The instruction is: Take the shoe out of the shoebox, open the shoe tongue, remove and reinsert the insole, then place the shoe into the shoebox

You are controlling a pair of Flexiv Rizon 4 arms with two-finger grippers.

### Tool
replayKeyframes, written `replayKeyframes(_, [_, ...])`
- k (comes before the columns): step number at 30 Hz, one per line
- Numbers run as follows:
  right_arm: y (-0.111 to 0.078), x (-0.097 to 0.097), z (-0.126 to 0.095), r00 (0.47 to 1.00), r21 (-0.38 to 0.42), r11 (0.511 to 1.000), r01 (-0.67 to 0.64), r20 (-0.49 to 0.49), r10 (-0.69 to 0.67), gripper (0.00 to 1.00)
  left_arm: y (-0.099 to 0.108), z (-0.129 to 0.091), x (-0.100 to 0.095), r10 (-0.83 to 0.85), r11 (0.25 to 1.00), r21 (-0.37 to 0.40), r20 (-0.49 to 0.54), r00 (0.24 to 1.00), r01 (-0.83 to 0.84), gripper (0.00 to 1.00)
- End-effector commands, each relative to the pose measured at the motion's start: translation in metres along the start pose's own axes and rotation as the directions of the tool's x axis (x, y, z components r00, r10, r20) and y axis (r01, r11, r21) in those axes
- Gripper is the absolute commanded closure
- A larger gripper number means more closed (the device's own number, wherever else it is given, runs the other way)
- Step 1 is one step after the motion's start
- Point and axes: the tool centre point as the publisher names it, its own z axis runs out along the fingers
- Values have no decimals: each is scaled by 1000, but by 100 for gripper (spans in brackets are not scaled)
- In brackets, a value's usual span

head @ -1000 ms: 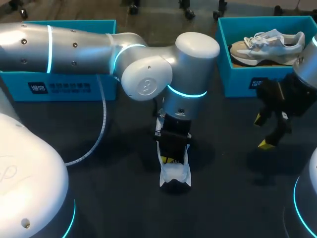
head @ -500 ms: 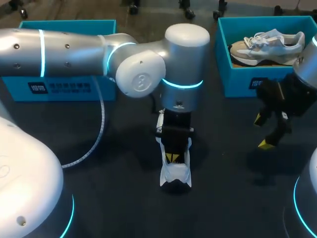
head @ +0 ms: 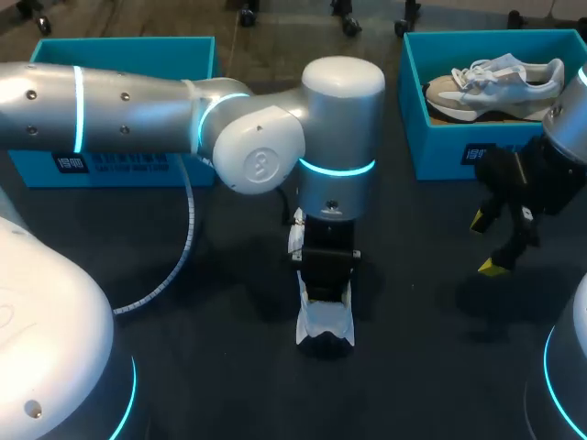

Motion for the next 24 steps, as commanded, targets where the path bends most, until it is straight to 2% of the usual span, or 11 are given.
replayKeyframes(1, [0,0,1,1000,1,1000,0,1,0,0,5,6,-7,-19,1000,4,-1,1000,19,100])
replayKeyframes(10, [0,0,1,1000,1,1000,0,1,0,0,-2,-26,-6,-34,999,-33,43,999,35,100])
replayKeyframes(13, [0,0,1,1000,1,1000,0,1,0,0,0,-28,-8,-40,999,-31,20,999,41,100])
replayKeyframes(14, [0,0,1,1000,1,1000,0,1,0,0,1,-31,-8,-34,999,-8,26,999,35,100])
replayKeyframes(24, [0,0,1,1000,1,1000,0,1,0,0,1,-31,-8,-34,999,-8,26,999,35,100])
